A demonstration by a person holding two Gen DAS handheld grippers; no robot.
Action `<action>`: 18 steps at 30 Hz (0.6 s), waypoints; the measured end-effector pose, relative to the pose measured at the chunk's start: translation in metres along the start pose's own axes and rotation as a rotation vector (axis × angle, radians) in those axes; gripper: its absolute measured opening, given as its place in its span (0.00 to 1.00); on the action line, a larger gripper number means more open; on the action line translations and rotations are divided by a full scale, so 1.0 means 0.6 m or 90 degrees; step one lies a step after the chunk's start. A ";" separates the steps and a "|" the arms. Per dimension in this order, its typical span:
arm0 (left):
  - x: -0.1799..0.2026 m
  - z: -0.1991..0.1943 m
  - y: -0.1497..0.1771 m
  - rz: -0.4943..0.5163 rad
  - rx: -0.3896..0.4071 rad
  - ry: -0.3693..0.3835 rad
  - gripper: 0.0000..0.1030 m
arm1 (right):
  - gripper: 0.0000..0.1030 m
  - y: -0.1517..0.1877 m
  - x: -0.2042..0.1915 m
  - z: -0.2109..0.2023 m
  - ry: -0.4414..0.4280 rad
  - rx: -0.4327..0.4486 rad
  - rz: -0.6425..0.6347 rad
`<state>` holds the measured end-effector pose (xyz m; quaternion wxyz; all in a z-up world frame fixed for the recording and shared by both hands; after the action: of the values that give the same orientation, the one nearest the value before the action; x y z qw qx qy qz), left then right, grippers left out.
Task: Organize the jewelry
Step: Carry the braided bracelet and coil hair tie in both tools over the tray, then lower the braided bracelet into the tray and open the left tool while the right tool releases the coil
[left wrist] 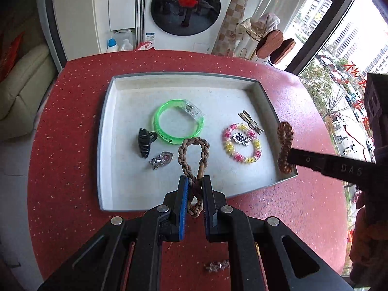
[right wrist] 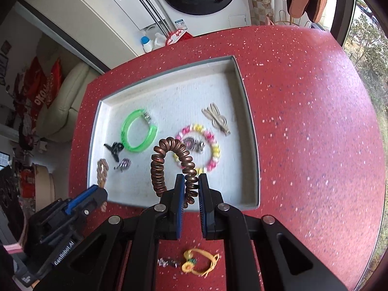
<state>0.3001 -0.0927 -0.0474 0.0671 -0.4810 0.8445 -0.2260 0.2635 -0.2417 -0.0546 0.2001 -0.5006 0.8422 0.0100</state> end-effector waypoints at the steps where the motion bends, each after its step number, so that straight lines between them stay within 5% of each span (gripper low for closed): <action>1: 0.001 0.009 -0.004 -0.002 -0.005 0.002 0.28 | 0.12 -0.008 0.000 0.004 0.002 0.000 0.000; 18: 0.015 0.106 -0.037 0.000 -0.059 -0.025 0.28 | 0.12 -0.107 0.007 0.078 0.029 -0.003 -0.002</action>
<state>0.3339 -0.1300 -0.0933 0.0618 -0.4877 0.8526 -0.1773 0.3316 -0.2669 -0.0872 0.1795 -0.5027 0.8456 0.0001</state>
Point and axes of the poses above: each gripper's, at about its wrist camera, not at the fingertips, and z roughly the way its jaws point, x to its right, y to its underside, the point moved 2 cm from there along z, roughly the way its jaws point, and after that the axes turned 15 degrees about z, right-handed, at the moved point
